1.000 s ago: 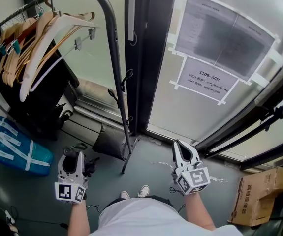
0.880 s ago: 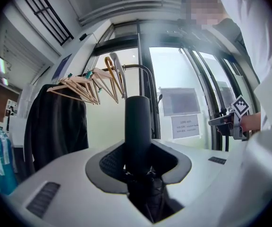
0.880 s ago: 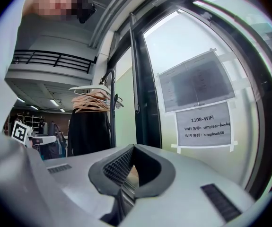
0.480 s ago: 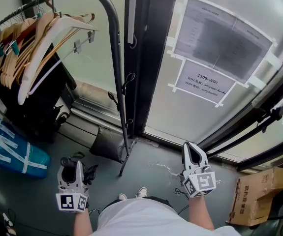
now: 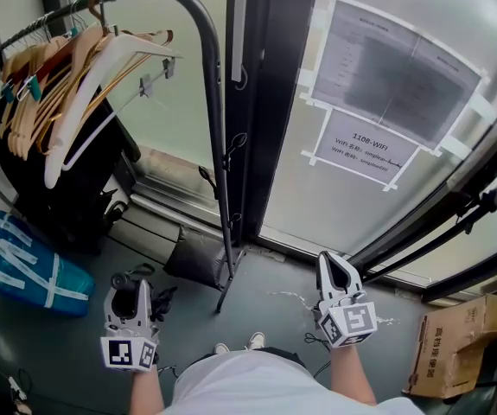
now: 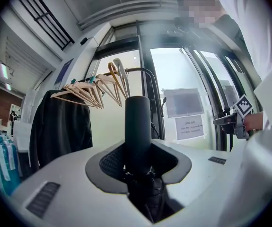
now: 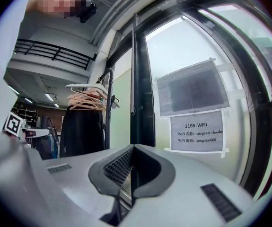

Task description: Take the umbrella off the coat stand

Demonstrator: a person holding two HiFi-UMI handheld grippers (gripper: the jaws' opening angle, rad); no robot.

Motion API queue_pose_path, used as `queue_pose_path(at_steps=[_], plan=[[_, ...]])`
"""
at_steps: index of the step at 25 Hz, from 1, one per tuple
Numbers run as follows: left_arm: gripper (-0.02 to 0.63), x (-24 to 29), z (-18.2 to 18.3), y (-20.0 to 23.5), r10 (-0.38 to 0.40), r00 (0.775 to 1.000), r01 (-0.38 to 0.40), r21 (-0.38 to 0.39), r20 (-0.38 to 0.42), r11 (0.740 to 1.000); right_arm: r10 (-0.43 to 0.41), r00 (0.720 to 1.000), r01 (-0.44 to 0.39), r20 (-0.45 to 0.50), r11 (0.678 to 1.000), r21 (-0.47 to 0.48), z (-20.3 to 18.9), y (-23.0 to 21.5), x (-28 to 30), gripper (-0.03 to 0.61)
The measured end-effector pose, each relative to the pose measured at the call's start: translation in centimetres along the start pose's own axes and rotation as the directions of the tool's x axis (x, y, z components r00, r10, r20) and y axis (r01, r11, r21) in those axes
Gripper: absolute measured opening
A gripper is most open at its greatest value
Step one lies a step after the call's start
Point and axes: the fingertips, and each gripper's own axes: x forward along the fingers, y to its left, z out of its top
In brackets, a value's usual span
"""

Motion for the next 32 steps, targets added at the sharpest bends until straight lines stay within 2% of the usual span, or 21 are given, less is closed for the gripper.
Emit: queue_pose_path(at_steps=[20, 29, 32], plan=[[0.155, 0.2, -0.1, 0.2, -0.046, 0.999, 0.046, -0.047, -0.001, 0.998, 0.015, 0.998, -0.016, -0.056, 1.0, -0.006, -1.3, 2.8, -0.5, 0.018], [0.156, -0.4, 0.9, 0.2, -0.058, 0.998, 0.058, -0.026, 0.008, 0.998, 0.031, 0.998, -0.031, -0.053, 1.0, 0.005, -1.5, 3.7, -0.5, 0.018], [0.156, -0.6, 1.0, 0.5, -0.056, 0.998, 0.057, -0.027, 0.009, 0.998, 0.04, 0.998, -0.042, -0.042, 0.998, -0.041, -1.0, 4.2, -0.6, 0.017]])
